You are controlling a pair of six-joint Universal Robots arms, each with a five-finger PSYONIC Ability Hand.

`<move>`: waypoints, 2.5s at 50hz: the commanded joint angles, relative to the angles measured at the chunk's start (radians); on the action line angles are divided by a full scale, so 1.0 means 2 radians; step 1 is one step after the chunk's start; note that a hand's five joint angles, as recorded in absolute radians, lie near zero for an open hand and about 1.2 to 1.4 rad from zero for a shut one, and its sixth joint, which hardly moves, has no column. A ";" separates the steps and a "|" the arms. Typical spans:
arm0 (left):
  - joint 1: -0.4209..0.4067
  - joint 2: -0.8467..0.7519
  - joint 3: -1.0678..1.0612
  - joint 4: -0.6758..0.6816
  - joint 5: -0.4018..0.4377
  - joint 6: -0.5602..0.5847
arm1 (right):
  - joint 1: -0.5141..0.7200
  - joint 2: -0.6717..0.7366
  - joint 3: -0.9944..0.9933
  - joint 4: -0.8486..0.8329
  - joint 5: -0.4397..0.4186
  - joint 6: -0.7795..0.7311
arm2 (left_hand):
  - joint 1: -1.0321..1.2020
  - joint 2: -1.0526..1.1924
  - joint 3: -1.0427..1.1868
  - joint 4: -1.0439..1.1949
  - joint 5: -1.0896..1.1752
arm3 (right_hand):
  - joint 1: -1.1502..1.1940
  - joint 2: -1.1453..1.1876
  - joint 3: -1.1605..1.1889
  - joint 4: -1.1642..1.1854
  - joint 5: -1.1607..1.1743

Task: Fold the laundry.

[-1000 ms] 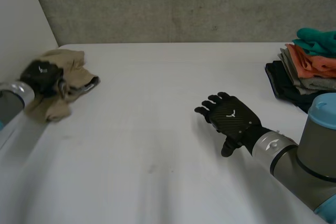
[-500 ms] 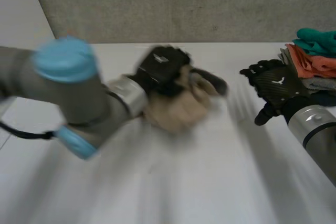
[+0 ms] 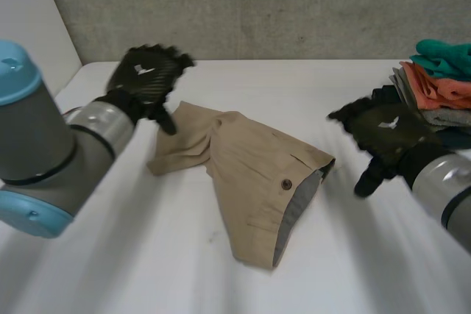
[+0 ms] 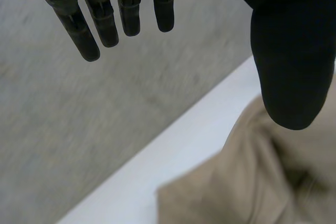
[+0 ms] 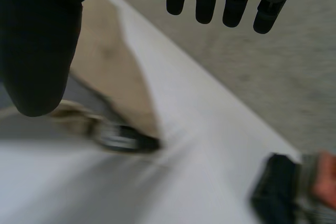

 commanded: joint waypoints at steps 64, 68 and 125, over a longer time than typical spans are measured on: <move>0.025 -0.163 0.134 0.008 -0.036 0.068 | 0.022 0.350 -0.328 -0.121 0.061 0.010 | 0.554 0.558 0.558 0.559 0.567 | 0.477 0.486 0.487 0.487 0.479; 0.025 -0.236 0.226 0.013 -0.057 0.092 | 0.023 0.332 -0.313 -0.128 0.064 0.013 | 0.554 0.558 0.558 0.559 0.567 | -0.027 -0.018 -0.017 -0.017 -0.025; -0.265 -0.234 0.074 0.106 -0.136 -0.046 | -0.087 0.323 -0.236 -0.058 -0.116 -0.035 | 0.141 0.145 0.146 0.147 0.154 | 0.584 0.593 0.594 0.594 0.586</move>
